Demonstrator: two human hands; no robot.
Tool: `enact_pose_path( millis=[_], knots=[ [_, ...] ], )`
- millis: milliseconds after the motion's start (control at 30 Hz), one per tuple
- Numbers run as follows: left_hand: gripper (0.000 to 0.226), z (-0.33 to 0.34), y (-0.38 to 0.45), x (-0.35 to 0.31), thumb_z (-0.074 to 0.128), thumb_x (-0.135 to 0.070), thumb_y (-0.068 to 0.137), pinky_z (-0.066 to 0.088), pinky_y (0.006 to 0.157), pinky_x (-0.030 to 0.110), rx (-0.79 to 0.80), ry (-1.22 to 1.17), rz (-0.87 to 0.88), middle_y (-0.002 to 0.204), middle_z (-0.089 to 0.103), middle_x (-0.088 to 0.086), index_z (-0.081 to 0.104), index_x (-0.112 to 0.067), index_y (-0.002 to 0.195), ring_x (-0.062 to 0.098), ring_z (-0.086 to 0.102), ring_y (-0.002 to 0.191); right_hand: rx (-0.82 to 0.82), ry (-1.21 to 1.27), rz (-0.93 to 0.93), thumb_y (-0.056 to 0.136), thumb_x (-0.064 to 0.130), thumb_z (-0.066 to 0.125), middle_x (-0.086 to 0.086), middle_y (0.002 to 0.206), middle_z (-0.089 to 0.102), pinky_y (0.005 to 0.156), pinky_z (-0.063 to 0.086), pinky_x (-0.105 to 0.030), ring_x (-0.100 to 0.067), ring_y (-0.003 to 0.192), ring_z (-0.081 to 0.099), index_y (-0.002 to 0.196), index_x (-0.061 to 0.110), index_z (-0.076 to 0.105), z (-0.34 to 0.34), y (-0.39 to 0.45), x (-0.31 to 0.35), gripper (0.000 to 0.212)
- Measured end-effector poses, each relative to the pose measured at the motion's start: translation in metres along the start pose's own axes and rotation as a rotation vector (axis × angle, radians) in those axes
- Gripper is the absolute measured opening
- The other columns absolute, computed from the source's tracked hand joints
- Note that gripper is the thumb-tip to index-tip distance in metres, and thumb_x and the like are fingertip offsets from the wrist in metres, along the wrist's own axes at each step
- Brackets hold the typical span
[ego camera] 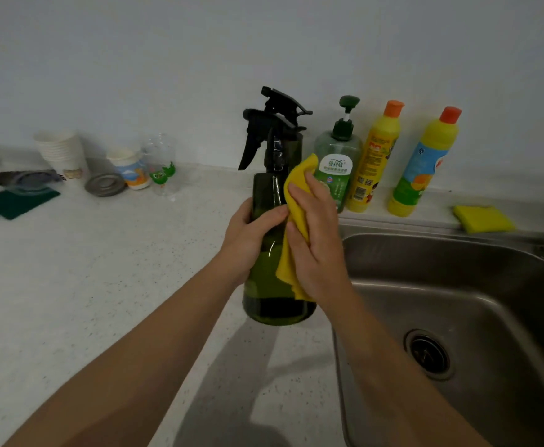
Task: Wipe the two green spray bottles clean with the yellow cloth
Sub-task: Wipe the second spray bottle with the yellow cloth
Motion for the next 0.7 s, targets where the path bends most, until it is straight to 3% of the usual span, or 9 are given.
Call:
enact_pose_path(
  millis=[200, 300, 400, 467, 533, 700],
  knots=[
    [0.009, -0.037, -0.003, -0.028, 0.058, -0.02, 0.081, 0.053, 0.059, 0.029, -0.207, -0.056, 0.068, 0.083, 0.063, 0.003, 0.056, -0.023, 0.088, 0.017, 0.063, 0.072, 0.128, 0.101, 0.08, 0.085, 0.038, 0.032, 0.008, 0.14, 0.021, 0.106, 0.017, -0.008, 0.006, 0.128, 0.02, 0.127, 0.038, 0.03, 0.032, -0.033, -0.001, 0.042],
    [0.012, -0.05, -0.004, -0.045, 0.06, -0.02, 0.08, 0.054, 0.06, 0.032, -0.265, -0.071, 0.118, 0.086, 0.063, 0.003, 0.055, -0.023, 0.09, 0.018, 0.063, 0.074, 0.089, 0.194, 0.178, 0.084, 0.04, 0.034, 0.015, 0.13, 0.025, 0.095, 0.019, 0.003, 0.024, 0.115, 0.021, 0.121, 0.044, 0.023, 0.039, -0.048, -0.003, 0.039],
    [0.016, -0.055, -0.008, -0.055, 0.06, -0.019, 0.08, 0.054, 0.062, 0.032, -0.259, -0.059, 0.158, 0.089, 0.062, 0.004, 0.055, -0.021, 0.095, 0.019, 0.063, 0.076, 0.064, 0.288, 0.296, 0.09, 0.028, 0.036, 0.017, 0.12, 0.031, 0.09, 0.024, 0.004, 0.028, 0.103, 0.028, 0.117, 0.041, 0.026, 0.044, -0.044, -0.002, 0.032],
    [0.018, -0.054, -0.012, -0.06, 0.061, -0.018, 0.079, 0.054, 0.063, 0.03, -0.221, -0.005, 0.183, 0.089, 0.062, 0.003, 0.054, -0.02, 0.097, 0.019, 0.063, 0.078, 0.079, 0.348, 0.342, 0.092, 0.029, 0.033, 0.006, 0.126, 0.037, 0.103, 0.031, -0.015, 0.013, 0.11, 0.036, 0.12, 0.036, 0.03, 0.047, -0.032, 0.002, 0.029],
    [0.017, -0.05, -0.016, -0.059, 0.063, -0.017, 0.078, 0.055, 0.064, 0.029, -0.163, 0.03, 0.184, 0.087, 0.062, 0.002, 0.054, -0.023, 0.091, 0.018, 0.063, 0.078, 0.087, 0.401, 0.36, 0.086, 0.036, 0.031, -0.001, 0.127, 0.043, 0.105, 0.036, -0.037, -0.009, 0.115, 0.044, 0.113, 0.039, 0.037, 0.046, -0.019, 0.008, 0.028],
    [0.029, -0.05, -0.025, -0.055, 0.064, -0.024, 0.065, 0.055, 0.063, 0.024, -0.09, 0.046, 0.179, 0.089, 0.063, -0.001, 0.054, -0.027, 0.092, 0.011, 0.064, 0.075, 0.089, 0.489, 0.289, 0.083, 0.035, 0.036, 0.002, 0.115, 0.053, 0.101, 0.04, -0.046, -0.018, 0.111, 0.05, 0.102, 0.045, 0.045, 0.041, 0.012, 0.03, 0.023]
  ],
)
Point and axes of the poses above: each hand's wrist, its own y-axis towards the middle knuckle, its own z-axis out of the palm, x = y × z, the point moved 7 cm from there along y, towards the middle knuckle
